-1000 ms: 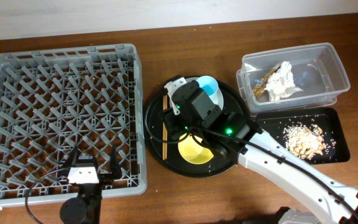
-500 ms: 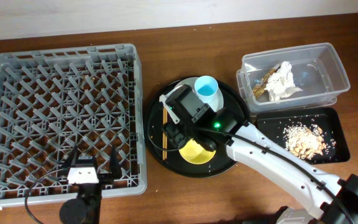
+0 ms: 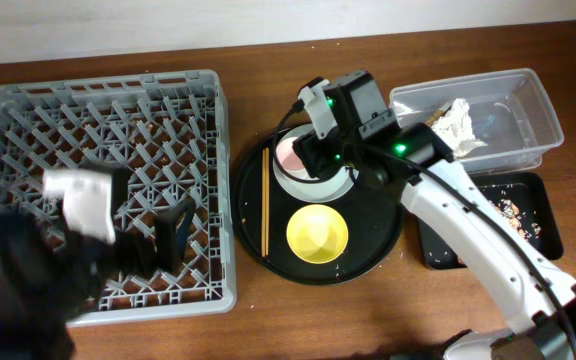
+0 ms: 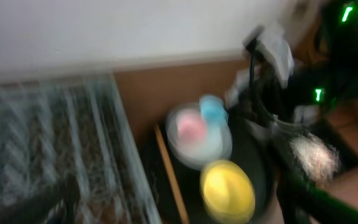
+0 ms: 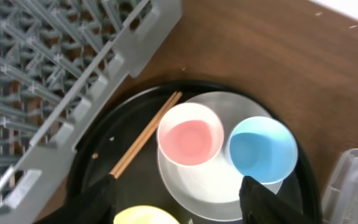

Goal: Sort waste into correct bins and load items into the dishwasher rack
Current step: 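Grasp the pink cup with the right gripper and lift it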

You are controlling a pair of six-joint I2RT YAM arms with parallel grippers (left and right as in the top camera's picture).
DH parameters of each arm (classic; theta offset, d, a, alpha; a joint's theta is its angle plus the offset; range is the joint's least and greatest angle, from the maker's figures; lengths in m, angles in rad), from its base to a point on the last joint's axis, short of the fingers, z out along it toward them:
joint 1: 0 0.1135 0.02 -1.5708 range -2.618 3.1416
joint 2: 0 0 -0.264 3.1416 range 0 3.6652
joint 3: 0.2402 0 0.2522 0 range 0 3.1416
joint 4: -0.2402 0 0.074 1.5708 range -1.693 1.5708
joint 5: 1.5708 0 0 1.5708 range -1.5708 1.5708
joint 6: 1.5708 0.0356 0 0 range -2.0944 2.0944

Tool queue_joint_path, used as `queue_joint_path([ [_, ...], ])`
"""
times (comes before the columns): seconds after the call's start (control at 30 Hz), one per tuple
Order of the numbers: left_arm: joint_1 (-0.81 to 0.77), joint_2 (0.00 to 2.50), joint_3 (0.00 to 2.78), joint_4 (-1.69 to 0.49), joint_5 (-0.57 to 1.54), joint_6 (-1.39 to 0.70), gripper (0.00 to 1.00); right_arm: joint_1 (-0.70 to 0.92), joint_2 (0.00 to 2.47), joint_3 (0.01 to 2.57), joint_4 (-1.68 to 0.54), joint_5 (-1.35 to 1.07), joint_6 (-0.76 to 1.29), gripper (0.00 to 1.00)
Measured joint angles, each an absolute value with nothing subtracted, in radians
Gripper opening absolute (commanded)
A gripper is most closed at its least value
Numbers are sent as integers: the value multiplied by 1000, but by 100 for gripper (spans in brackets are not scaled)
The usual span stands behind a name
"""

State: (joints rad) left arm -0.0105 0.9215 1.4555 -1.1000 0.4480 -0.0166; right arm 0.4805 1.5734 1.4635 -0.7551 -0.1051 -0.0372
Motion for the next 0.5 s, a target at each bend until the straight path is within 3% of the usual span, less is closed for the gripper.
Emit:
queue_joint_path([
  [0.17, -10, 1278, 1762, -1384, 486, -15, 99, 504, 1634, 1464, -745, -207, -44, 63],
  [0.27, -10, 1381, 1774, -1454, 495, -12, 83, 521, 1708, 1464, -731, -231, -51, 61],
  [0.33, -10, 1438, 1776, -1481, 498, -12, 77, 521, 1776, 1464, -704, -236, -52, 56],
  [0.5, -10, 1518, 1777, -1496, 454, -11, 73, 521, 1844, 1464, -662, -239, -55, 47],
])
